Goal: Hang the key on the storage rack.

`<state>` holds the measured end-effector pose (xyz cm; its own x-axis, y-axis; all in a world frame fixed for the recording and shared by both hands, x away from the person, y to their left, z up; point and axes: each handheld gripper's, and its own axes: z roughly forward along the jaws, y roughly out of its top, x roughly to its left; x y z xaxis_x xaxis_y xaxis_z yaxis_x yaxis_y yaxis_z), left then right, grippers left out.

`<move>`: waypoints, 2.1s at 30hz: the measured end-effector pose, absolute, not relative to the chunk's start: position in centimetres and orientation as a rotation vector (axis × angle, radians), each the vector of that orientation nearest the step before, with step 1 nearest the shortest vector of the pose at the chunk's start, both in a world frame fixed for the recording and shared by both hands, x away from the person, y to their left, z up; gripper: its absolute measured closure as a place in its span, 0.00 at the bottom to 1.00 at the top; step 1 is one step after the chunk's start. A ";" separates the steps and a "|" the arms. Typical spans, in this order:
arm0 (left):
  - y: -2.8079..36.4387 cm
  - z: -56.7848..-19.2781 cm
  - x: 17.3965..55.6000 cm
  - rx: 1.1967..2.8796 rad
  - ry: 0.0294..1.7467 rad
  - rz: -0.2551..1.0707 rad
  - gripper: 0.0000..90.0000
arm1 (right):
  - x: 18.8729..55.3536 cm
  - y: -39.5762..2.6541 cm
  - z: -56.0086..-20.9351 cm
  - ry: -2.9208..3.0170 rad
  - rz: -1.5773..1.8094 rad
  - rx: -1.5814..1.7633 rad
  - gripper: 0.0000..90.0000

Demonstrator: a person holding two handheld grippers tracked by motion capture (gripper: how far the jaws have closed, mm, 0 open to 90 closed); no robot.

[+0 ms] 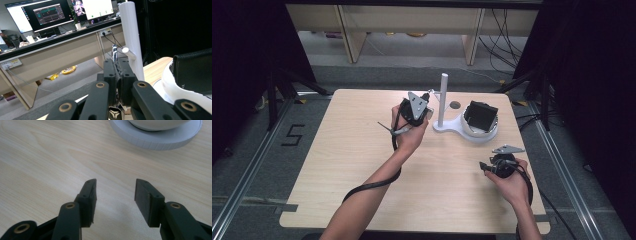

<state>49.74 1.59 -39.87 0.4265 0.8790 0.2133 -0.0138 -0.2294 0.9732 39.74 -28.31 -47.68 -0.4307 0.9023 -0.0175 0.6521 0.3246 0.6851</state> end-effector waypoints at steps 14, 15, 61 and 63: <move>0.7 -39.9 49.7 1.579 0.771 1.023 0.96 | 39.6 -28.3 -47.7 2.193 0.844 1.421 0.59; 0.7 -39.9 49.7 1.578 0.771 1.024 0.96 | 39.6 -28.2 -47.7 2.196 0.848 1.429 0.59; -0.5 -40.0 49.4 1.641 0.724 1.091 0.90 | 40.0 -28.5 -48.2 2.209 0.843 1.367 0.59; -0.5 -40.1 49.4 1.639 0.728 1.085 0.90 | 40.0 -28.6 -48.2 2.210 0.841 1.368 0.59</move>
<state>49.44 -0.50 -40.06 0.4163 0.8556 0.3075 -0.0402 -0.3205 0.9464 39.96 -28.56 -48.19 -0.4364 0.8993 -0.0269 0.6539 0.3375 0.6771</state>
